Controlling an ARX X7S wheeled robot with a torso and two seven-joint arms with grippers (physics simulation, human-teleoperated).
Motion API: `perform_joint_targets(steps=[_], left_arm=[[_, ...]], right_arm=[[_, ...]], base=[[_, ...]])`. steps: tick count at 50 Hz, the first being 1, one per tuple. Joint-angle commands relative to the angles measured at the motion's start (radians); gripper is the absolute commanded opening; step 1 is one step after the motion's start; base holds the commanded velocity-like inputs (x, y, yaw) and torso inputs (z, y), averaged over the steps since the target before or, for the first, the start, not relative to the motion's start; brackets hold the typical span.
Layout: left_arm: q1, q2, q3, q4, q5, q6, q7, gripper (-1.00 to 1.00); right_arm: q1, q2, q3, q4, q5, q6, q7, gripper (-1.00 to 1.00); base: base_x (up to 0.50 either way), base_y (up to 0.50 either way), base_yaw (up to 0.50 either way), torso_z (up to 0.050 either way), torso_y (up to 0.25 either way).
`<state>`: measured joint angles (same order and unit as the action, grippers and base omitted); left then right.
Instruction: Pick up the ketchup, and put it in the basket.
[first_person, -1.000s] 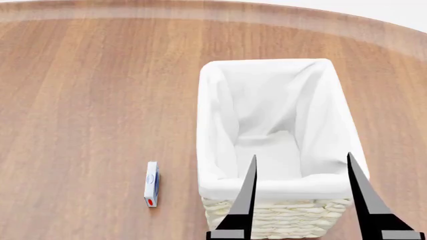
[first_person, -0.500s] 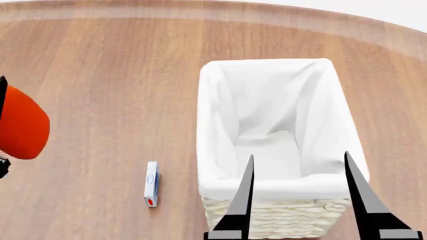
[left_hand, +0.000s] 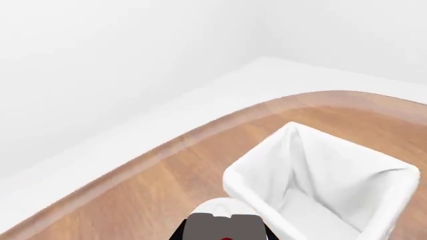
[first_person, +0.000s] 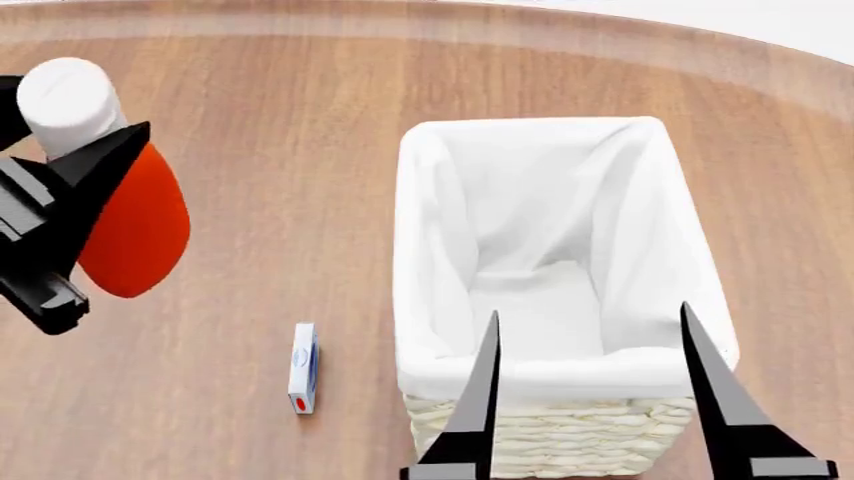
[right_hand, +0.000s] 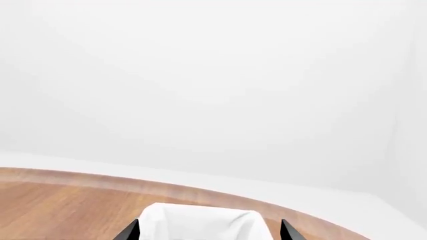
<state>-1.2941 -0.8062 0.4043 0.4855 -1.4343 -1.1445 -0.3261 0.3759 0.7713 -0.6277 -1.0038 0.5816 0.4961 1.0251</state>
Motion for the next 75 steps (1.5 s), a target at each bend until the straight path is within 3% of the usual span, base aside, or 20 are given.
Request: perform_joint_targets(steps=[1,17,20,28,31,36,42,46,70,75], left_arm=[[-0.245,0.054,0.108,-0.105,-0.003,-0.146,0.133,-1.0],[-0.451,0.163,0.198,-0.271,0.018,-0.212,0.354,-1.0],[-0.47,0.182,0.222,-0.278,0.033,-0.219,0.379,-1.0],[-0.446,0.219,0.285,-0.288,0.101,-0.181,0.441,-1.0],[-0.44,0.235,0.289,-0.306,0.102,-0.17,0.449,-1.0],[-0.439,0.255,0.291,-0.328,0.101,-0.168,0.426,-1.0],[-0.434,0.262,0.295,-0.34,0.103,-0.159,0.425,-1.0],[-0.434,0.262,0.294,-0.347,0.102,-0.154,0.425,-1.0],[-0.399,0.251,0.267,-0.325,0.076,-0.105,0.415,-1.0],[-0.395,0.244,0.263,-0.323,0.072,-0.1,0.411,-1.0]], right_arm=[[0.004,-0.001,-0.009,0.011,0.004,-0.013,-0.005,1.0],[0.023,0.019,-0.008,0.005,0.054,-0.011,-0.029,1.0],[0.002,0.021,-0.025,0.032,0.075,-0.071,-0.106,1.0],[0.012,0.125,-0.014,-0.042,0.171,-0.075,-0.077,1.0],[0.186,0.252,-0.249,-0.043,0.209,-0.196,0.022,1.0],[0.566,0.354,-0.752,-0.043,0.2,-0.408,0.168,1.0],[1.125,0.253,-1.412,-0.043,0.195,-0.583,0.382,1.0],[1.358,0.127,-1.7,-0.043,0.161,-0.704,0.534,1.0],[1.278,0.09,-1.617,0.023,0.177,-0.732,0.485,1.0],[1.239,0.078,-1.598,0.066,0.168,-0.826,0.41,1.0]], base=[[0.0,0.0,0.0,0.0,0.0],[0.0,0.0,0.0,0.0,0.0],[0.0,0.0,0.0,0.0,0.0],[0.0,0.0,0.0,0.0,0.0],[0.0,0.0,0.0,0.0,0.003],[0.0,0.0,0.0,0.0,0.0],[0.0,0.0,0.0,0.0,0.0],[0.0,0.0,0.0,0.0,0.0],[0.0,0.0,0.0,0.0,0.0],[0.0,0.0,0.0,0.0,0.002]])
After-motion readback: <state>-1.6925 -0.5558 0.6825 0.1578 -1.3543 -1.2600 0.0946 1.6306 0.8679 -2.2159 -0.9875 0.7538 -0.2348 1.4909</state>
